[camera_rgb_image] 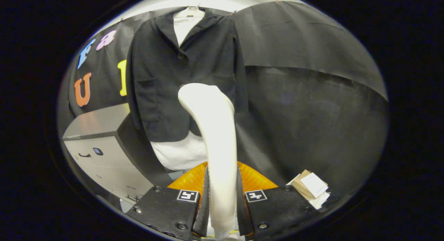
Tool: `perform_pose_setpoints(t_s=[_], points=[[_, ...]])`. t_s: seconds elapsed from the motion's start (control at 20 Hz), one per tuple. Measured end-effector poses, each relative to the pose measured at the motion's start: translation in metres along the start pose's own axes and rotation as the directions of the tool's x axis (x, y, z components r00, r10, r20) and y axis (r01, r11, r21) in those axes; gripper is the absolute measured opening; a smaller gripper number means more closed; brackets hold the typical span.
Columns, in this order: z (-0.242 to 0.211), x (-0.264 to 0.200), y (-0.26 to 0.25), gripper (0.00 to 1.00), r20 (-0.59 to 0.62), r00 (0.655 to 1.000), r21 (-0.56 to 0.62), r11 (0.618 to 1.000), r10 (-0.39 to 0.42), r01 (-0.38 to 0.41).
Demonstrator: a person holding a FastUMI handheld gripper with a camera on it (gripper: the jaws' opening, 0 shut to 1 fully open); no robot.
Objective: Iron the clothes twice with a garment steamer, once on the left side and once on the right side.
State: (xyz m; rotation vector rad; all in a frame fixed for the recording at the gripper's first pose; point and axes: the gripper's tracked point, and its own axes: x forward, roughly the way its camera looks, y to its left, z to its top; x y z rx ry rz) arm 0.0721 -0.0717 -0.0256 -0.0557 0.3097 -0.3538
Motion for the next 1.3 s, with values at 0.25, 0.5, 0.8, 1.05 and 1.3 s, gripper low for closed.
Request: perform_pose_setpoints(t_s=[0.25, 0.5, 0.8, 1.05, 1.3], points=[[0.02, -0.031, -0.02, 0.36, 0.074, 0.992, -0.012, 0.995, 0.099, -0.098], [0.025, -0.072, -0.079, 0.36, 0.123, 0.979, -0.009, 0.987, 0.16, -0.16], [0.024, -0.118, -0.119, 0.36, 0.164, 0.957, -0.017, 0.97, 0.24, -0.241], [0.029, -0.144, -0.135, 0.36, 0.198, 0.945, 0.019, 0.963, 0.261, -0.27], [0.035, -0.182, -0.131, 0.36, 0.256, 0.933, 0.041, 0.962, 0.252, -0.271]])
